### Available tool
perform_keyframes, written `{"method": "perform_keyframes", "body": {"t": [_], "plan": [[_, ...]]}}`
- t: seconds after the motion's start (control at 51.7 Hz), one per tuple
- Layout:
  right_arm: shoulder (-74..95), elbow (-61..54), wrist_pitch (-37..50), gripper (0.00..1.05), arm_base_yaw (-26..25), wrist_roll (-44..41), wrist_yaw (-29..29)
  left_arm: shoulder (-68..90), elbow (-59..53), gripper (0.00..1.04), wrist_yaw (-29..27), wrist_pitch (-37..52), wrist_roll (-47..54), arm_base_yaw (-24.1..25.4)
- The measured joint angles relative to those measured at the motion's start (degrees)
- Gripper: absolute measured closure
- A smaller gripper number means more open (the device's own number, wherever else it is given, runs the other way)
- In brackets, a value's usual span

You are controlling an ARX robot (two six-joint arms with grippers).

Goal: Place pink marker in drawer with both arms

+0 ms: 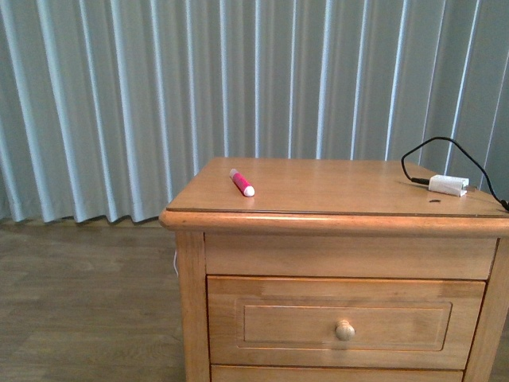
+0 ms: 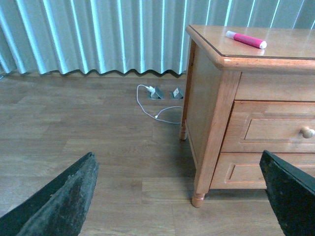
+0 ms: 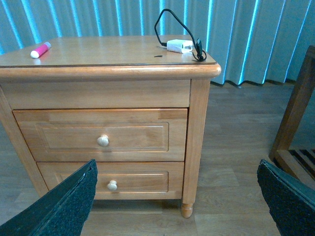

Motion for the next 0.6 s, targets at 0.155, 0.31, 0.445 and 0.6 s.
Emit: {"method": "perform_keyframes", "body": {"t": [0.155, 0.31, 0.445, 0.6], "plan": [[0.00, 0.00, 0.00, 0.09, 0.00, 0.00, 0.00, 0.00, 0.00, 0.06, -0.02, 0.00, 0.00, 0.00], [0.00, 0.00, 0.00, 0.09, 0.00, 0.00, 0.00, 0.00, 0.00, 0.06, -0.02, 0.00, 0.00, 0.00], [0.00, 0.00, 0.00, 0.09, 0.00, 0.00, 0.00, 0.00, 0.00, 0.06, 0.00, 0.00, 0.00, 0.00], [0.00, 0.00, 0.00, 0.09, 0.02, 0.00, 0.00, 0.00, 0.00, 0.06, 0.00, 0.00, 0.00, 0.00]]}}
